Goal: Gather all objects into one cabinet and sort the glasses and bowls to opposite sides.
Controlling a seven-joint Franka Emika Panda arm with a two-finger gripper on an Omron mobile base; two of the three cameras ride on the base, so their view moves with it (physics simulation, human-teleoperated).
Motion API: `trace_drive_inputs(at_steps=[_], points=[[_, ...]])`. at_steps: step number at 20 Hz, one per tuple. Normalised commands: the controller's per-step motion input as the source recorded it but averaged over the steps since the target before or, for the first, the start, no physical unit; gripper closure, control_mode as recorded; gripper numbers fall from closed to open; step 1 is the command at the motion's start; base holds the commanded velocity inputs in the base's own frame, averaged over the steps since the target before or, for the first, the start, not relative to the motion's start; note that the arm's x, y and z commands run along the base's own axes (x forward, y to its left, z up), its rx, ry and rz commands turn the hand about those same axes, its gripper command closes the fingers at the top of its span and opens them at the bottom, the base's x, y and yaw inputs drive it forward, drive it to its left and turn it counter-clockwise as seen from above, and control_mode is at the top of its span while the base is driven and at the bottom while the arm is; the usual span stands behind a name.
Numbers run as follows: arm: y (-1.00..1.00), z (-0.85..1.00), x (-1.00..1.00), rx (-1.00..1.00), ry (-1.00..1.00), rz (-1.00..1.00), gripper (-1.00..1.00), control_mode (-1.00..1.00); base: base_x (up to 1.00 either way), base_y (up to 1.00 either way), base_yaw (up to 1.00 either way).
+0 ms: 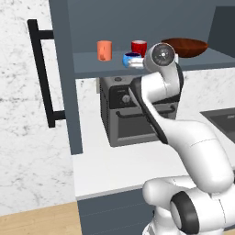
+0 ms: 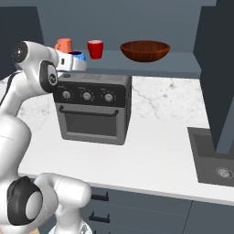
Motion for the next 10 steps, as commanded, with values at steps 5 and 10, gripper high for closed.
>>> trace_drive_inputs(at_steps=[5,10], points=[[-0.67,0.36,-0.75,0.05,0.15,-0.06,-1.00,-1.00,0.00,0.00,0.00],[-0.73,0.17,-0.91,0.06,0.16,-0.02,-1.00,-1.00,0.00,0.00,0.00]])
